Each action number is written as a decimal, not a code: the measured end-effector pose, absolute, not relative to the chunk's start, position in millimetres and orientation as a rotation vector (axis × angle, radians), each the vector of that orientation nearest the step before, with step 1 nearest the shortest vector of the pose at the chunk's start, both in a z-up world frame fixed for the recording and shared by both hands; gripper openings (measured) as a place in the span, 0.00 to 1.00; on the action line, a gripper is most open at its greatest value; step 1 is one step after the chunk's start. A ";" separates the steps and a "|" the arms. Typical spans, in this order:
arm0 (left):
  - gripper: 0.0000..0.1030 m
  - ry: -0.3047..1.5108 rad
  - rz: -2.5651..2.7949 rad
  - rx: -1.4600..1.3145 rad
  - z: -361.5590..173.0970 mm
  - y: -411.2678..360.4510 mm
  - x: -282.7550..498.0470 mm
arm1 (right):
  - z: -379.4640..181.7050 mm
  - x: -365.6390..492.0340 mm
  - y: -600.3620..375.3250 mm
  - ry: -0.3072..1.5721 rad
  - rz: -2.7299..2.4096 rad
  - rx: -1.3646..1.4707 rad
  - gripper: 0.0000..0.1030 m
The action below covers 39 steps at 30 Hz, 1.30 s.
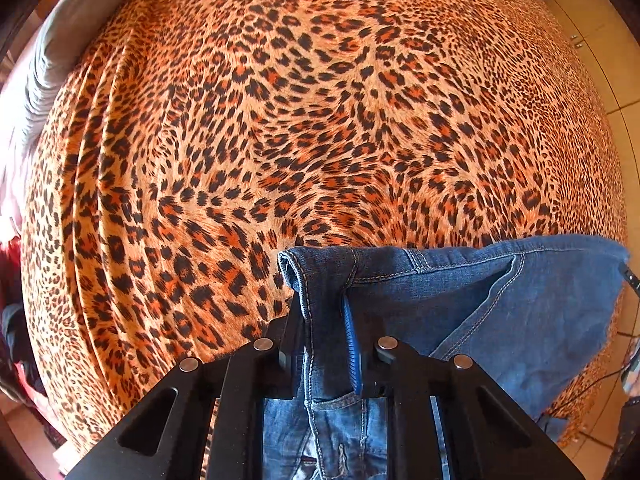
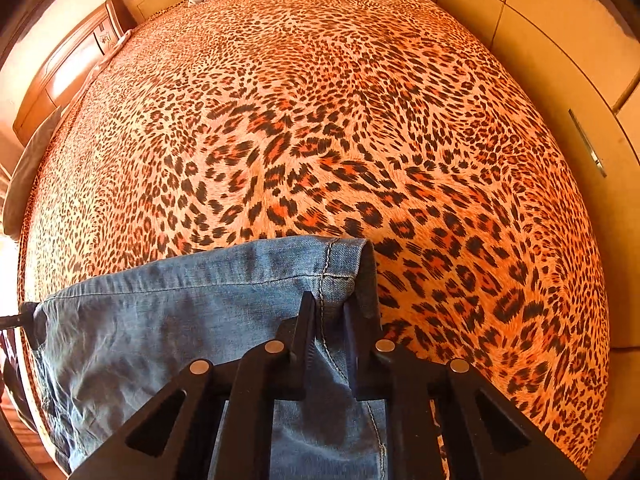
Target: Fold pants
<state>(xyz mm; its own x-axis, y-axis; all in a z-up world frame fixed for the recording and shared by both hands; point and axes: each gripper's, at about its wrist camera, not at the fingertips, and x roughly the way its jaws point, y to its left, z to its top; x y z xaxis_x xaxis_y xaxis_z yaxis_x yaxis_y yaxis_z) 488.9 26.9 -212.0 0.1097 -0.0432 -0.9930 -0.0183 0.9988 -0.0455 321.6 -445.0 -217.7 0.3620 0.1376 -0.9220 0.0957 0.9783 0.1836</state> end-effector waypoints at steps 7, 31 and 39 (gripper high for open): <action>0.09 1.295 0.035 0.030 -169.9 3.9 444.8 | -169.6 286.2 -445.6 1.085 0.031 0.245 0.12; 0.07 1.036 0.052 -0.117 -64.8 66.6 130.7 | -134.8 -48.2 -462.5 0.902 0.013 0.564 0.12; 0.06 1.358 0.122 -0.217 -148.9 109.5 102.7 | -228.6 -107.9 -443.3 1.170 -0.072 0.569 0.20</action>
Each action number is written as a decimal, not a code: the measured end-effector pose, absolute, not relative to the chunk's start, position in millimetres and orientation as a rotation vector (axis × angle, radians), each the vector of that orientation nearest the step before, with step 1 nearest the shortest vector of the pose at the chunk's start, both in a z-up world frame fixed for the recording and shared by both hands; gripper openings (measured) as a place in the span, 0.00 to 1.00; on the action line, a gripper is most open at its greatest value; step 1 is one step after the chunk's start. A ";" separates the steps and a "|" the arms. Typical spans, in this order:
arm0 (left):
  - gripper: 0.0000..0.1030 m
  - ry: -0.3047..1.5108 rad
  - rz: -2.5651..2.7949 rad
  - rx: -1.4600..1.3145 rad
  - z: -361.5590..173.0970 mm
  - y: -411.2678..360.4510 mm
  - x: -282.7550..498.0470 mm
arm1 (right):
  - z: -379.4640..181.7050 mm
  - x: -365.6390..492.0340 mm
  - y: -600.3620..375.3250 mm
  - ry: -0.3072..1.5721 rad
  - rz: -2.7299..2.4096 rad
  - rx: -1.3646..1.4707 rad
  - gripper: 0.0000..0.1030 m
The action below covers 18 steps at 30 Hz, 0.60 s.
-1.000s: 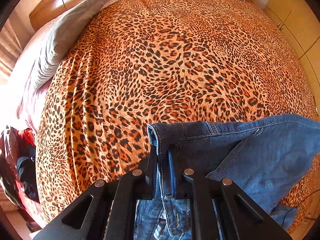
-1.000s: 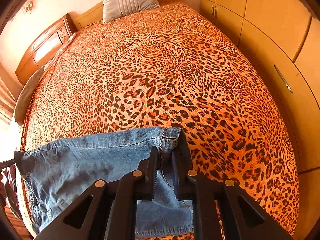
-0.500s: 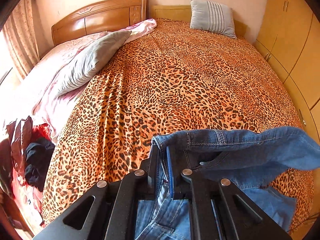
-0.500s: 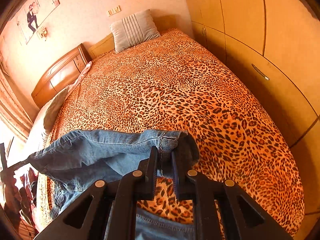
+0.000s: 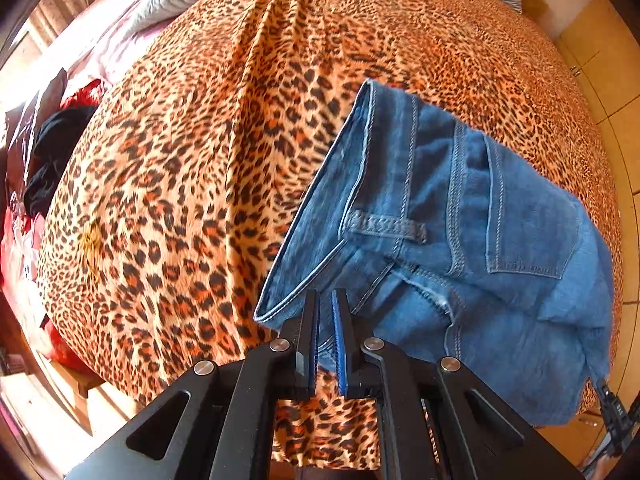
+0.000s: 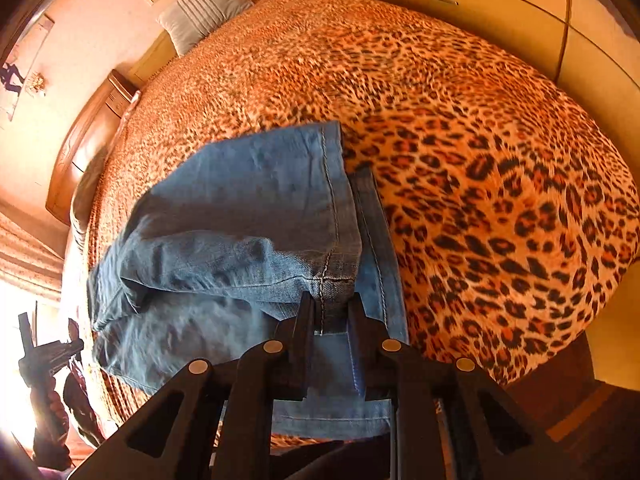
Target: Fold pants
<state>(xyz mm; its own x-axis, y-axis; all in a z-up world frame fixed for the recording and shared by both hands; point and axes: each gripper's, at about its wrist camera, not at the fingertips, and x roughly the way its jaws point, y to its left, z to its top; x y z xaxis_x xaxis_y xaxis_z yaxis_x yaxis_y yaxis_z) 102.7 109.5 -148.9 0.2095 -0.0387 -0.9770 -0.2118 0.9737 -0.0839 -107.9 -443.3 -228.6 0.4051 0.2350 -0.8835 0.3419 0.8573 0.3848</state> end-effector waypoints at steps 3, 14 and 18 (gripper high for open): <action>0.07 1.364 0.078 -0.319 -140.9 125.8 95.3 | -224.3 -123.4 -445.2 1.179 -0.096 0.576 0.22; 0.52 1.342 -0.053 -0.449 -145.2 97.7 124.9 | -239.4 -116.0 -444.0 1.055 0.011 1.239 0.60; 0.52 1.392 -0.041 -0.561 -174.1 97.3 141.0 | -263.4 -97.8 -434.1 1.037 -0.009 1.389 0.62</action>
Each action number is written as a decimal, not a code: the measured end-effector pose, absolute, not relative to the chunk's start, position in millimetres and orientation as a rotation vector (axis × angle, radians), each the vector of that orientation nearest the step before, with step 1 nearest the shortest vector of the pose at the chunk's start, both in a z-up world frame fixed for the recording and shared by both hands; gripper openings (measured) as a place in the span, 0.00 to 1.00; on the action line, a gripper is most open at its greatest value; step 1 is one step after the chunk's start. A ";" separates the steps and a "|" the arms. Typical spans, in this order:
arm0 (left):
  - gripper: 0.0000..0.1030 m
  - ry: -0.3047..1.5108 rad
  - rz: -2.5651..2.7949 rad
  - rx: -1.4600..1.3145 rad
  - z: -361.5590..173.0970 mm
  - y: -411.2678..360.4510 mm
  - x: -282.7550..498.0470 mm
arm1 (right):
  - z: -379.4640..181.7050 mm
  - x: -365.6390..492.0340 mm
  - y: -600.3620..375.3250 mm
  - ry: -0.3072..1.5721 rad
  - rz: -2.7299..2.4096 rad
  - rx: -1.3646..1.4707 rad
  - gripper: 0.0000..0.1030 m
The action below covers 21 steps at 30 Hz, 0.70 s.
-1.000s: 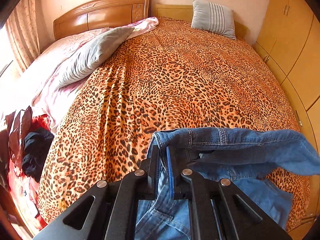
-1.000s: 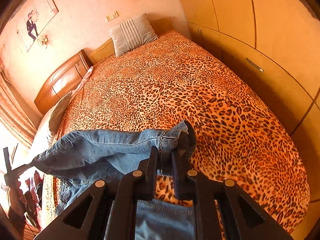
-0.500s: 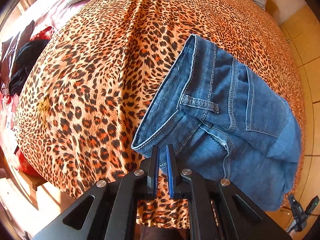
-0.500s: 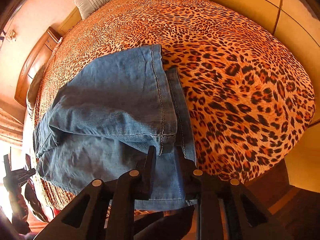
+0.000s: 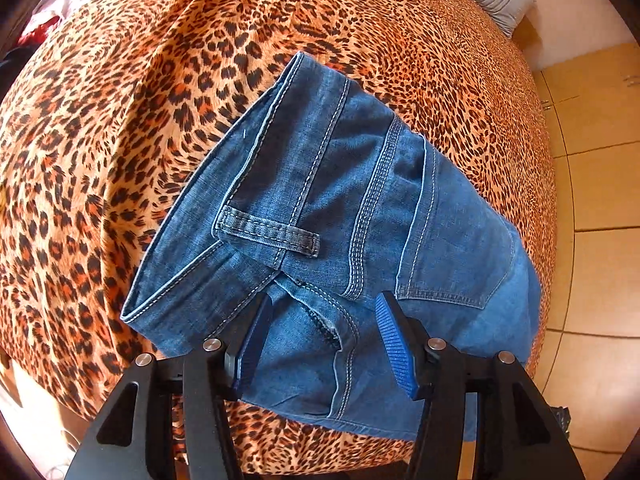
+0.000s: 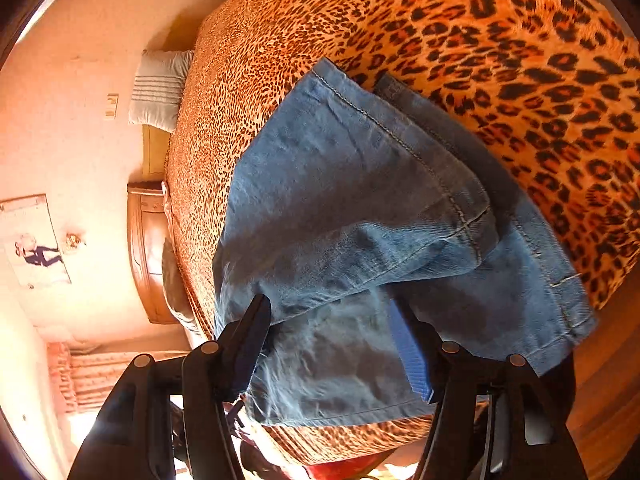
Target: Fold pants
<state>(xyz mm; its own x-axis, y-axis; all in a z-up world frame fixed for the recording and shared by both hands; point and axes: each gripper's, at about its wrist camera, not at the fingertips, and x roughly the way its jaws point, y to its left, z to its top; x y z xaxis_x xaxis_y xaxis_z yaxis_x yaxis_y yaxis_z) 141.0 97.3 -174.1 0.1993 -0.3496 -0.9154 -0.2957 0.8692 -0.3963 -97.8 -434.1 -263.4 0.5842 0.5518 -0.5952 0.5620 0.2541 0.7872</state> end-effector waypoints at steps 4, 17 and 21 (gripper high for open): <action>0.52 1.427 0.007 -0.594 -193.1 100.8 151.6 | -282.4 -87.5 -428.3 1.034 -0.042 1.531 0.62; 0.08 1.382 -0.006 -0.562 -160.3 92.7 183.1 | -252.8 -67.4 -423.9 0.983 -0.005 1.357 0.06; 0.07 1.322 -0.063 -0.567 -121.5 107.5 151.7 | -210.8 -96.9 -428.3 0.935 0.111 1.241 0.06</action>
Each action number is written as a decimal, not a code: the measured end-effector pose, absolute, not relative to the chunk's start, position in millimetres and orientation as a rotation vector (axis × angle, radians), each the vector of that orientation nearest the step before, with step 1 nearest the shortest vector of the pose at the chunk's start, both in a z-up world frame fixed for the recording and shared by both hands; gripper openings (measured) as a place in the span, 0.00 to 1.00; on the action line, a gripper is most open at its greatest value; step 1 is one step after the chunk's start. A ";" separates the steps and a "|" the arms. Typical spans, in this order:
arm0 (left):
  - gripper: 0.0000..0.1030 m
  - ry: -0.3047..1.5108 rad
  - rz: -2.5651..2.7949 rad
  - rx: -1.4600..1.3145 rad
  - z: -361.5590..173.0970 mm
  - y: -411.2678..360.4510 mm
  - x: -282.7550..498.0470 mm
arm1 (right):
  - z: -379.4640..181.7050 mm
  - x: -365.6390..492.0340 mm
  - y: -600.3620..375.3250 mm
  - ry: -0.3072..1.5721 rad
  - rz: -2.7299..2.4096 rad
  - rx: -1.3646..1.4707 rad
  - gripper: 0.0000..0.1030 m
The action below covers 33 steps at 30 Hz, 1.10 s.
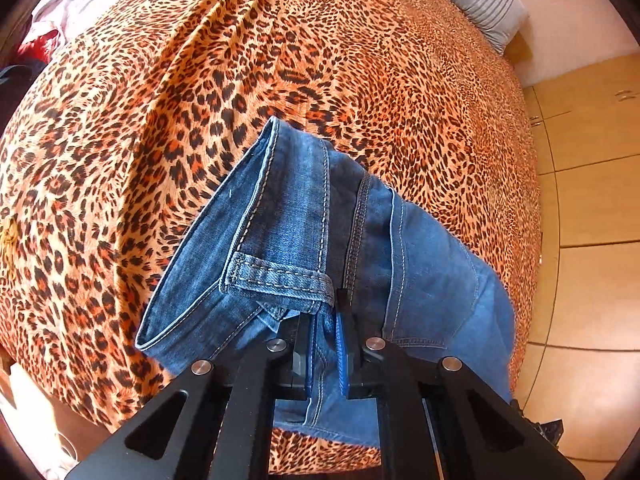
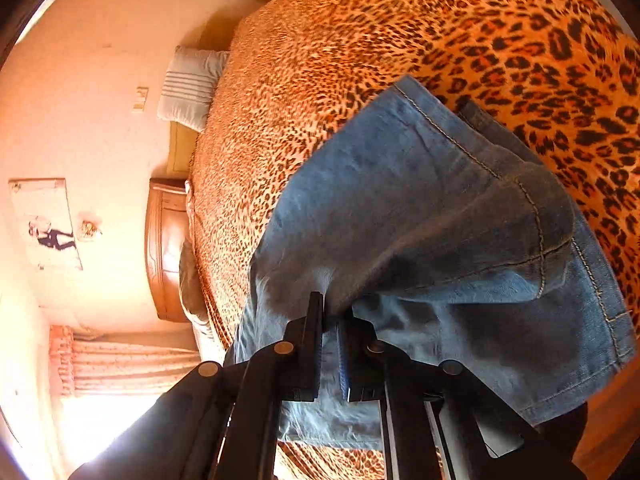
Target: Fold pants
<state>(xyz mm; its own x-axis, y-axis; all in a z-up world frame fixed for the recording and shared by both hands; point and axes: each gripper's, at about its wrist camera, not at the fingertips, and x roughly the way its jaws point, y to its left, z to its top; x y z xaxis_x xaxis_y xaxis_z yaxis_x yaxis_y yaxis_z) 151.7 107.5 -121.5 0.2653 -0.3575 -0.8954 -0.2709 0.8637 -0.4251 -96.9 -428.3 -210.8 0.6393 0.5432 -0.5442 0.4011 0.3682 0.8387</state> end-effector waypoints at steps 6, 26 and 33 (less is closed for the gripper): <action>0.04 1.296 0.019 -0.524 -100.2 158.1 92.4 | -215.7 -160.9 -431.5 1.009 0.121 1.240 0.11; 0.43 1.426 0.003 -0.624 -189.3 112.1 147.3 | -285.6 -114.3 -442.6 0.990 -0.175 1.485 0.63; 0.09 1.386 -0.018 -0.573 -158.7 104.5 154.0 | -253.3 -104.1 -441.6 0.937 -0.081 1.330 0.04</action>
